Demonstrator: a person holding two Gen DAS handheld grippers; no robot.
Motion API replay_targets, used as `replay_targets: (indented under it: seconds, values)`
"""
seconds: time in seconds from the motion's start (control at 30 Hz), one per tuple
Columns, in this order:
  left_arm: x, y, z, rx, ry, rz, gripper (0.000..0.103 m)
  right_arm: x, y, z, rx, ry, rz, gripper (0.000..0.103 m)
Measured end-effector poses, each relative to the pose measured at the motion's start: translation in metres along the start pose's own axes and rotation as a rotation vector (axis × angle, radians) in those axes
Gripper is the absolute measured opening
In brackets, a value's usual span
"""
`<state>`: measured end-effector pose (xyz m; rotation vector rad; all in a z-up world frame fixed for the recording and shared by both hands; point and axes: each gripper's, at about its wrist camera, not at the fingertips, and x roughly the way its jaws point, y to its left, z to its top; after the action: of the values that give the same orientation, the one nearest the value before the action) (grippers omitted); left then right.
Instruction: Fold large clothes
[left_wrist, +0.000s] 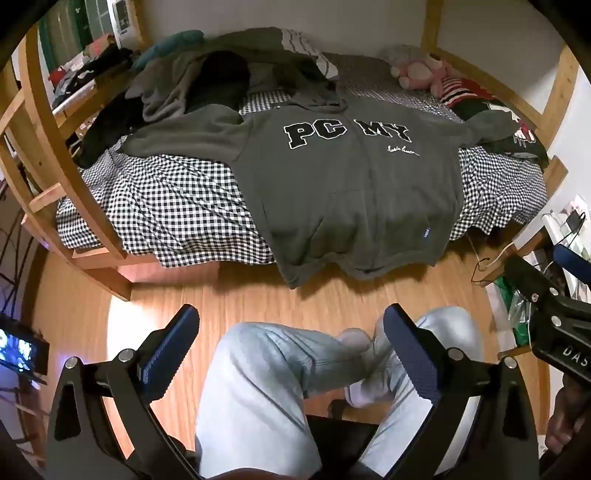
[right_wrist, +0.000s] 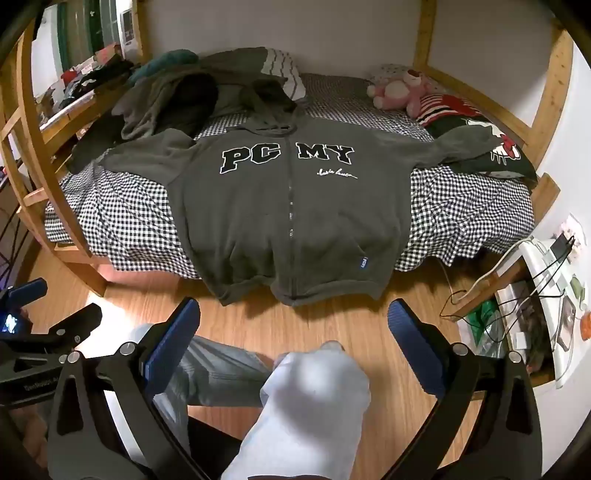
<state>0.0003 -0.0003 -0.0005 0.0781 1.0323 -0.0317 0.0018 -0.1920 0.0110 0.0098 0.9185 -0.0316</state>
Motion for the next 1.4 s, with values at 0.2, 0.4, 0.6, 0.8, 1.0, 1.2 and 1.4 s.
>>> replay_targets:
  seconds: [0.2,0.4,0.6,0.8,1.0,1.2,1.4]
  values:
    - [0.000,0.000,0.000,0.000,-0.007,0.000,0.098,0.002,-0.003,0.001,0.001,0.001,0.000,0.100]
    - [0.000,0.000,0.000,0.001,-0.009,-0.002,0.098,0.002,-0.003,-0.003,0.005,0.011,-0.003,0.100]
    - [0.001,-0.008,-0.001,0.003,-0.009,-0.001,0.098,0.006,-0.002,-0.002,0.007,0.014,-0.004,0.100]
    - [-0.001,-0.002,-0.003,0.012,-0.009,-0.006,0.098,0.008,-0.001,-0.003,0.006,0.021,-0.007,0.100]
    - [0.000,-0.001,-0.004,0.009,-0.004,-0.011,0.098,0.008,-0.002,-0.003,0.007,0.019,-0.005,0.100]
    - [0.001,-0.002,-0.005,0.012,-0.004,-0.007,0.098,0.007,-0.002,-0.003,0.005,0.022,-0.004,0.100]
    - [0.002,-0.003,-0.005,0.014,0.004,-0.012,0.098,0.008,-0.002,-0.003,0.007,0.024,-0.007,0.100]
